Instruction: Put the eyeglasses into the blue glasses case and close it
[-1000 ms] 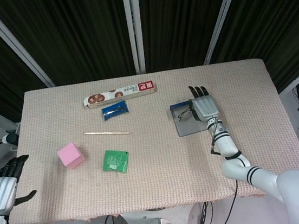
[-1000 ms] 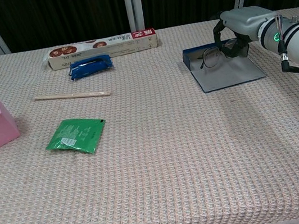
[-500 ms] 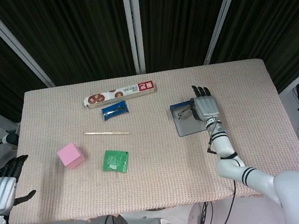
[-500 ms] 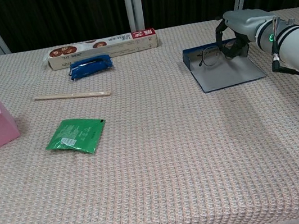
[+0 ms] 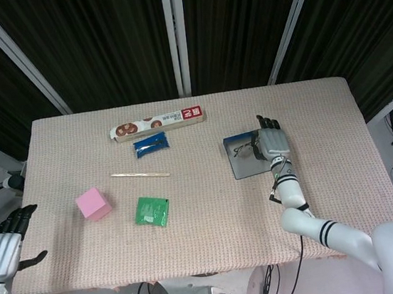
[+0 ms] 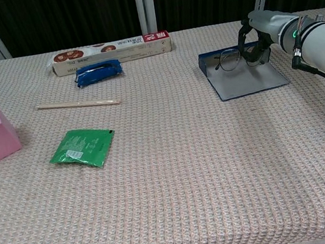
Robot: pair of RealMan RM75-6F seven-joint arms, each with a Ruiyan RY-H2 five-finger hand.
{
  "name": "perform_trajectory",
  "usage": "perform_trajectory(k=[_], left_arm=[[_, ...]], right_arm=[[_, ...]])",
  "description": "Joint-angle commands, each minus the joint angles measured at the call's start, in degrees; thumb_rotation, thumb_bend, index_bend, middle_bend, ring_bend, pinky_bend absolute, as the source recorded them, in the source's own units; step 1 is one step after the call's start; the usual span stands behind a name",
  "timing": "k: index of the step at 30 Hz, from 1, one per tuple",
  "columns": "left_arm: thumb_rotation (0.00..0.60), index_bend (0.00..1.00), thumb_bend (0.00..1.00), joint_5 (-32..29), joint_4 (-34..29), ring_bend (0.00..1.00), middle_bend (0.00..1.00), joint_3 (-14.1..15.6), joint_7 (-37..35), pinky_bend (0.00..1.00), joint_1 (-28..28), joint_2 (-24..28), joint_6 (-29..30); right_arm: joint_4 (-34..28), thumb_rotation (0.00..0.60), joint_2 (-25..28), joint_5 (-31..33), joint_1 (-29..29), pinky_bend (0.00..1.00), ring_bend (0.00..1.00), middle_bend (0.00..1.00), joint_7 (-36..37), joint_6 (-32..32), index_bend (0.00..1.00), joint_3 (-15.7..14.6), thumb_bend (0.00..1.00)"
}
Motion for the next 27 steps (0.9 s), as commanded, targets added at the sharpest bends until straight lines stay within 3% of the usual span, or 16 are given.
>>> perform_trajectory(k=[1, 8, 20, 23, 25, 27], left_arm=[[0.597, 0.09, 0.1, 0.1, 0.1, 0.11, 0.1, 0.0, -0.1, 0.25, 0.0, -0.1, 0.0], [0.598, 0.09, 0.1, -0.1, 0.5, 0.11, 0.1, 0.1, -0.5, 0.25, 0.2, 0.0, 0.0], [0.596, 0.09, 0.1, -0.6, 1.2, 0.11, 0.1, 0.0, -1.2, 0.25, 0.0, -0.1, -0.8], [0.597, 0.09, 0.1, -0.8, 1.3, 0.11, 0.1, 0.0, -1.3, 0.25, 0.0, 0.0, -1.0], [0.595, 0.09, 0.1, -0.9, 1.3, 0.11, 0.1, -0.1, -1.3, 0.25, 0.0, 0.1, -1.0], [0.595, 0.09, 0.1, -1.0, 1.4, 0.11, 0.1, -0.1, -1.4, 0.25, 0.0, 0.1, -1.1]], right_arm=[[-1.5, 0.6, 0.5, 2.3, 0.2, 0.0, 0.0, 0.0, -2.5, 1.7, 0.74, -0.3, 0.48], [0.1, 0.6, -0.8, 6.0, 1.4, 0.0, 0.0, 0.0, -4.9, 2.5, 0.74, -0.7, 0.48], [6.5, 0.6, -4.4, 4.2, 3.3, 0.0, 0.0, 0.0, -1.5, 1.8, 0.69, -0.5, 0.48], [8.4, 0.6, -5.2, 2.8, 3.6, 0.0, 0.0, 0.0, -0.4, 1.0, 0.51, -1.1, 0.48], [9.2, 0.6, -5.5, 1.5, 3.7, 0.0, 0.0, 0.0, 0.7, 0.3, 0.23, -1.5, 0.47], [9.8, 0.6, -5.7, -0.9, 3.6, 0.0, 0.0, 0.0, 3.1, -0.5, 0.07, -2.1, 0.46]])
